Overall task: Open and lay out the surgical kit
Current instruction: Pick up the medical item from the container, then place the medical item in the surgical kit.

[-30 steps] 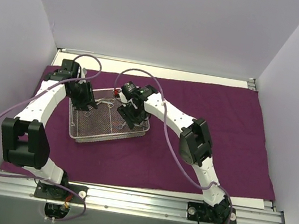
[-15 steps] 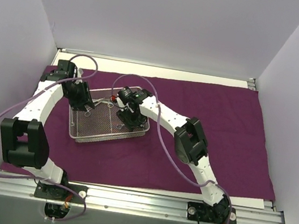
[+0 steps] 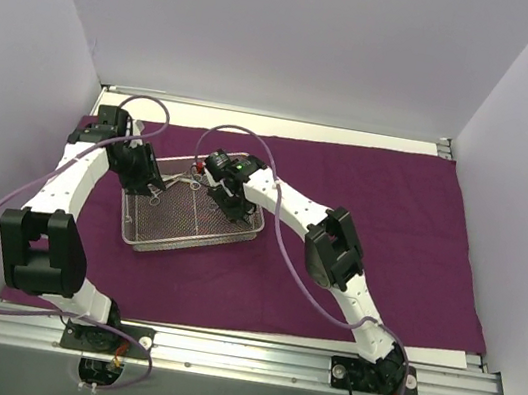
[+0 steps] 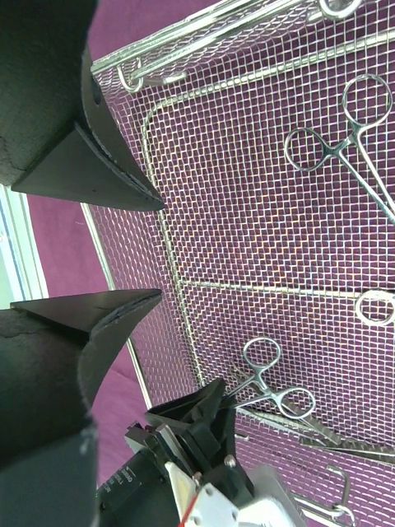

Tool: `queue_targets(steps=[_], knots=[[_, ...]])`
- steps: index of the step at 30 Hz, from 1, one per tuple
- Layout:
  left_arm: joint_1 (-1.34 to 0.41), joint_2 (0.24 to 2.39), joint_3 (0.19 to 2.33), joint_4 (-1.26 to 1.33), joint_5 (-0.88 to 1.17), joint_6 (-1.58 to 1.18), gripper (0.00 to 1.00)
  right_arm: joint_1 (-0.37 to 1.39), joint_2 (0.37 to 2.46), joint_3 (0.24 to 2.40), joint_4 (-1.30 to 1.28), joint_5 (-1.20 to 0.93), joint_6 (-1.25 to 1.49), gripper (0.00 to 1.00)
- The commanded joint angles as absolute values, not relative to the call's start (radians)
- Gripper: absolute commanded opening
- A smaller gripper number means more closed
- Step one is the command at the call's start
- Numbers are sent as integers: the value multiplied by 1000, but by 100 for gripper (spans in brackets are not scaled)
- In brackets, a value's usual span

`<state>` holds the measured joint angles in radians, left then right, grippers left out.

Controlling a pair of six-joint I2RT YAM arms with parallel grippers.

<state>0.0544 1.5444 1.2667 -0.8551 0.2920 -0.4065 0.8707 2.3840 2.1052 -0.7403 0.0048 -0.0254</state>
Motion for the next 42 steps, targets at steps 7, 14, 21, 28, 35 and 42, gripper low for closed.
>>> queue_targets(steps=[7,14,21,28,35,42], knots=[[60,1508,1232,-813,340,-422,52,844,2174,2151,-715,92,78,0],[60,1526,1195,-766,357,-430,52,623,1879,1845,-598,175,170,0],[61,1551,1187,-703,393,-440,51,398,1657,1524,-551,282,160,0],[60,1563,1166,-675,426,-445,51,250,1623,1257,-548,414,100,0],[63,1557,1135,-667,445,-445,51,117,1601,1124,-407,436,-17,0],[61,1551,1123,-655,457,-456,51,21,1657,1105,-325,294,-100,0]])
